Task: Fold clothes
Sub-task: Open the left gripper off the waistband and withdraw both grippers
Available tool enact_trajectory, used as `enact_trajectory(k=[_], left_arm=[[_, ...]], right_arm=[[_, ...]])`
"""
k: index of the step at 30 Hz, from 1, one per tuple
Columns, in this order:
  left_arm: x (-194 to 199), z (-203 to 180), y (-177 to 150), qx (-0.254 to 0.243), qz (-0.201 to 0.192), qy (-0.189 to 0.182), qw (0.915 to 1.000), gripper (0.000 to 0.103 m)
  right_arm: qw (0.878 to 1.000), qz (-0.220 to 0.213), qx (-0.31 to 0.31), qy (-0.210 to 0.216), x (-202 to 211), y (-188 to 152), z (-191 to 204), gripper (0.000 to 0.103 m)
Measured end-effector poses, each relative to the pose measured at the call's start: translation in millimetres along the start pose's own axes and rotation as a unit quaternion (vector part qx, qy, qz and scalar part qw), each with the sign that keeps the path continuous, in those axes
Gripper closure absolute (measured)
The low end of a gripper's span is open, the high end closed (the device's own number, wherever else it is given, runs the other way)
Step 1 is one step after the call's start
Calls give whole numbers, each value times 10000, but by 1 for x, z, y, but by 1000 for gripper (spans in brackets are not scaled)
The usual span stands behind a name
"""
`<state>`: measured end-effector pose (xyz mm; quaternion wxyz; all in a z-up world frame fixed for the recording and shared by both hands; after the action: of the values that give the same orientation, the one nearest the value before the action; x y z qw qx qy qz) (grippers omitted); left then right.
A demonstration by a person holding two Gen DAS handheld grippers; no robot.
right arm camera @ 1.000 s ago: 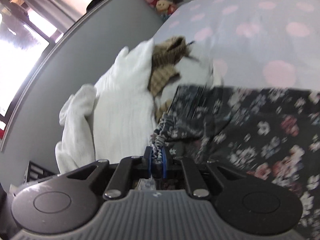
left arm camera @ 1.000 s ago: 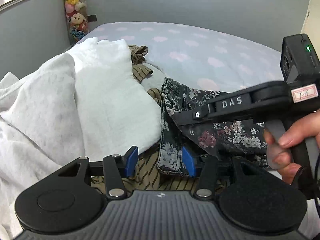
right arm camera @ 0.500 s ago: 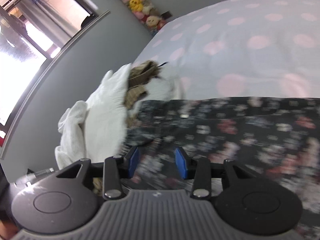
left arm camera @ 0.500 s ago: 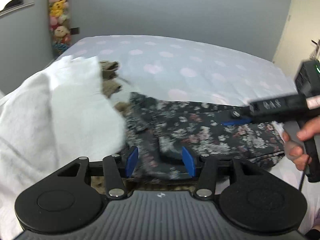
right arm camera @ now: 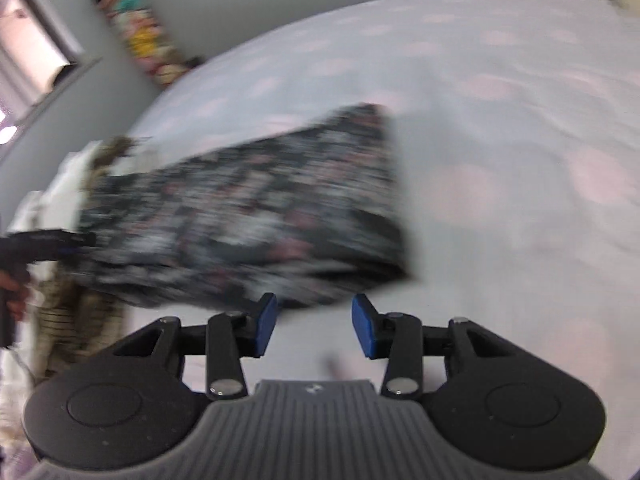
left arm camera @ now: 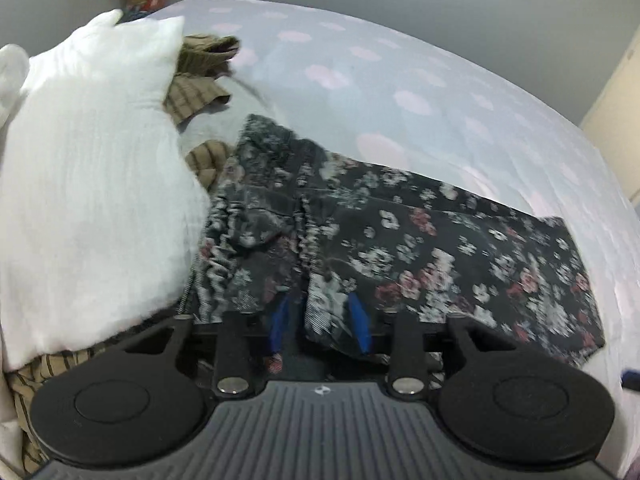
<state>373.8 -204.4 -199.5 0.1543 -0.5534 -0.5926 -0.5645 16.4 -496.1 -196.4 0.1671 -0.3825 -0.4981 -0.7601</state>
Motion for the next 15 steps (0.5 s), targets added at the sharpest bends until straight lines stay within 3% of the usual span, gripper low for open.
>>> enact_trajectory(k=[3,10,15], left_arm=[[5,-5,4,-89,-189,25,9998,94],[69,-55,39,-582,-1046,-245,9925,95],[77,-30,43,-621,-968,245,9931,95]], right_arm=[[9997,126,-88,-201,-4,-15,-20,58],[9994,93,-326,47,-21,-16,-19,58],[9990,28,-365,240,-22,-14,-9,58]])
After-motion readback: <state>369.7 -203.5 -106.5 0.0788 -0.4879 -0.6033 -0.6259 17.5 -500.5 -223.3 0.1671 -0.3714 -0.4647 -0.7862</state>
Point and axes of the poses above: each gripper's, at about its wrist camera, not at the fingertips, and x roughly against the way its jaws point, z to its left, y to its top, the point moved 8 cm from there along -x, roughly the way its jaws point, and after that the axes turned 12 degrees about x, right-handed, at the moved point
